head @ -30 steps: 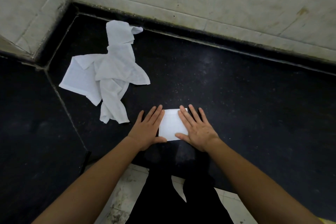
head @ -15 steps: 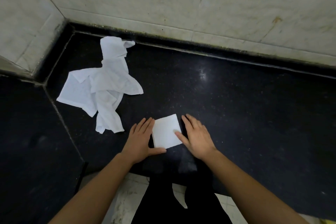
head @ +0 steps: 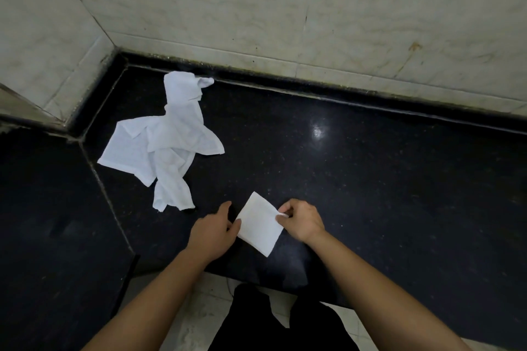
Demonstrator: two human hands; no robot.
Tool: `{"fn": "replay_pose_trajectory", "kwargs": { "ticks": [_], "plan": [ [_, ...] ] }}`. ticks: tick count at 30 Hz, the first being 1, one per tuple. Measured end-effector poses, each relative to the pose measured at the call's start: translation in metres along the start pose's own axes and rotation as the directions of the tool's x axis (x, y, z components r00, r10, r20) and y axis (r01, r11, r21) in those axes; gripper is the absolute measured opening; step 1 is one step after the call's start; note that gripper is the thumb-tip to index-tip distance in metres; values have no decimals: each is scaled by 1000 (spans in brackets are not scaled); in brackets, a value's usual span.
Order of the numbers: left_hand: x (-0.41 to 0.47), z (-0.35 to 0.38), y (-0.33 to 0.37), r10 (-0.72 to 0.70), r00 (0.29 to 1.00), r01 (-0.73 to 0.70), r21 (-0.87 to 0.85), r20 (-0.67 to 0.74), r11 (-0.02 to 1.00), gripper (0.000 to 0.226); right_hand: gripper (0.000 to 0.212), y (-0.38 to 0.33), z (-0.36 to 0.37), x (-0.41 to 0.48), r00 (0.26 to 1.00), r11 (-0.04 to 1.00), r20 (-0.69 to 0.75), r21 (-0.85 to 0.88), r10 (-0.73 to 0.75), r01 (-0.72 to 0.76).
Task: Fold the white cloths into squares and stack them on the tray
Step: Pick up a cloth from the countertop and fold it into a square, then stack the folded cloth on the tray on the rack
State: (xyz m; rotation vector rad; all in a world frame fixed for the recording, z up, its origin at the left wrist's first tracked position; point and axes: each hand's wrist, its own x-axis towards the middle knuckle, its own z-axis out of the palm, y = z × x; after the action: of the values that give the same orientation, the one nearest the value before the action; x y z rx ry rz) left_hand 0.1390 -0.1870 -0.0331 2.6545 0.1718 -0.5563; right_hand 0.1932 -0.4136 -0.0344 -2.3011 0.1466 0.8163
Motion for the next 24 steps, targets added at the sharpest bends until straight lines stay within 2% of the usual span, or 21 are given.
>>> {"fn": "replay_pose_trajectory", "kwargs": {
  "ticks": [3, 5, 7, 8, 10, 11, 13, 15, 18, 19, 21, 24],
  "plan": [
    [9, -17, 9, 0, 997, -2, 19, 82, 1000, 82, 7, -8, -15, -7, 994, 994, 31, -13, -105, 106],
    [17, -30, 22, 70, 993, -78, 76, 98, 994, 94, 9, -14, -27, -11, 976, 977, 84, -59, -202, 207],
    [23, -39, 36, 136, 980, -153, 118, 142, 981, 96, 9, -18, -41, -16, 949, 949, 147, -105, -281, 297],
    [26, -41, 41, 165, 970, -189, 128, 179, 974, 88, 8, -18, -46, -17, 939, 940, 167, -113, -302, 323],
    [31, -43, 47, 217, 951, -241, 88, 220, 967, 52, 7, -18, -57, -20, 931, 936, 178, -100, -318, 338],
    [31, -44, 48, 227, 948, -239, 29, 225, 971, 36, 8, -17, -62, -20, 937, 944, 168, -67, -308, 322],
    [27, -47, 50, 197, 960, -150, -227, 199, 962, 22, 10, -18, -70, -22, 957, 966, 129, 57, -258, 253],
    [21, -55, 55, 135, 972, -16, -516, 194, 856, 12, 11, -24, -78, -24, 967, 952, 94, 222, -235, 210],
    [12, -73, 64, 89, 970, 141, -817, 228, 559, 22, 16, -38, -93, -26, 974, 880, 41, 438, -222, 183],
    [10, -80, 67, 81, 969, 170, -866, 234, 471, 24, 19, -44, -98, -28, 974, 847, 60, 507, -217, 158],
    [5, -90, 72, 77, 963, 215, -908, 258, 359, 25, 29, -53, -103, -33, 960, 783, 163, 616, -229, 82],
    [3, -97, 73, 55, 951, 274, -912, 304, 306, 24, 40, -57, -102, -41, 930, 774, 278, 633, -242, 12]
  ]
}}
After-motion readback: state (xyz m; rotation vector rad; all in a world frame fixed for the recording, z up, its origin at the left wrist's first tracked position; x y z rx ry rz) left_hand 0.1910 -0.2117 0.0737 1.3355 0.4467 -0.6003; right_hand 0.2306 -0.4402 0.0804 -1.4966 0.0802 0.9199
